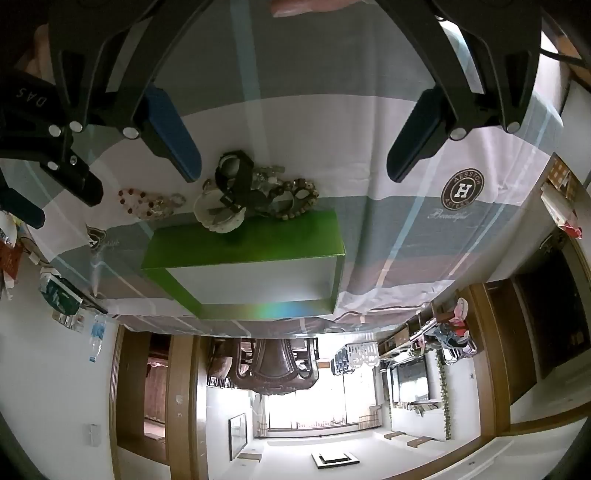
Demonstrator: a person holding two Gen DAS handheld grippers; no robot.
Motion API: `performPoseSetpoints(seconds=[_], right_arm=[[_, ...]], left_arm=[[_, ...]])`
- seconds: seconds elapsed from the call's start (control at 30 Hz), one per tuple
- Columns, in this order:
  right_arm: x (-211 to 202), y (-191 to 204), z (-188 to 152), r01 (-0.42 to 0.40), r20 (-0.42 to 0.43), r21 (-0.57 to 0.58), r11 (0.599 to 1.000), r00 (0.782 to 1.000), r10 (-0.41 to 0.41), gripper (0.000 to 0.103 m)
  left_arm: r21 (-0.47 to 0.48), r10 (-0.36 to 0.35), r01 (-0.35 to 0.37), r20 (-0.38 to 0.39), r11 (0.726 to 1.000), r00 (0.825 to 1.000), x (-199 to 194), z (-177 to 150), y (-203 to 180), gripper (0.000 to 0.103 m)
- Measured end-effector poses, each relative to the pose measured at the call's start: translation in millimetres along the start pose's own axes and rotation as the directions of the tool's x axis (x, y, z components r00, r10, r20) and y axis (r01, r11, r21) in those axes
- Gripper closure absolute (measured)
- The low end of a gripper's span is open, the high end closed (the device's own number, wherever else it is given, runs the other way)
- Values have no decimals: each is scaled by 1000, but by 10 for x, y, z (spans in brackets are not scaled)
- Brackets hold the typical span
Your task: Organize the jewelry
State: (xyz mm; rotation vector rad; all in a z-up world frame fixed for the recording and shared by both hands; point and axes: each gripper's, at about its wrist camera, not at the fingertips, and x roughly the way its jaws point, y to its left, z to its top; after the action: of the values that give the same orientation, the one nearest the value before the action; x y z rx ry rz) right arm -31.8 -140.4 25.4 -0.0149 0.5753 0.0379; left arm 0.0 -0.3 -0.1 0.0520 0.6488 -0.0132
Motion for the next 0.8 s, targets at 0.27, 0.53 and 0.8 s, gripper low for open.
performPoseSetpoints(seconds=[0.27, 0.53, 0.8], right_arm=[[-8, -3, -3, -2, 3, 1, 1000, 1000, 2, 3], [-9, -7, -8, -1, 3, 2, 1000, 1000, 1, 3], [-12, -11, -16, -3, 4, 3, 1000, 1000, 3, 3]], left_arm=[[-2, -1, 1, 3, 1000, 1000, -8, 2, 0, 4], [-2, -3, 3, -1, 1000, 1000, 0, 1, 0, 4], [-1, -2, 2, -1, 1000, 1000, 2, 0, -2, 4]])
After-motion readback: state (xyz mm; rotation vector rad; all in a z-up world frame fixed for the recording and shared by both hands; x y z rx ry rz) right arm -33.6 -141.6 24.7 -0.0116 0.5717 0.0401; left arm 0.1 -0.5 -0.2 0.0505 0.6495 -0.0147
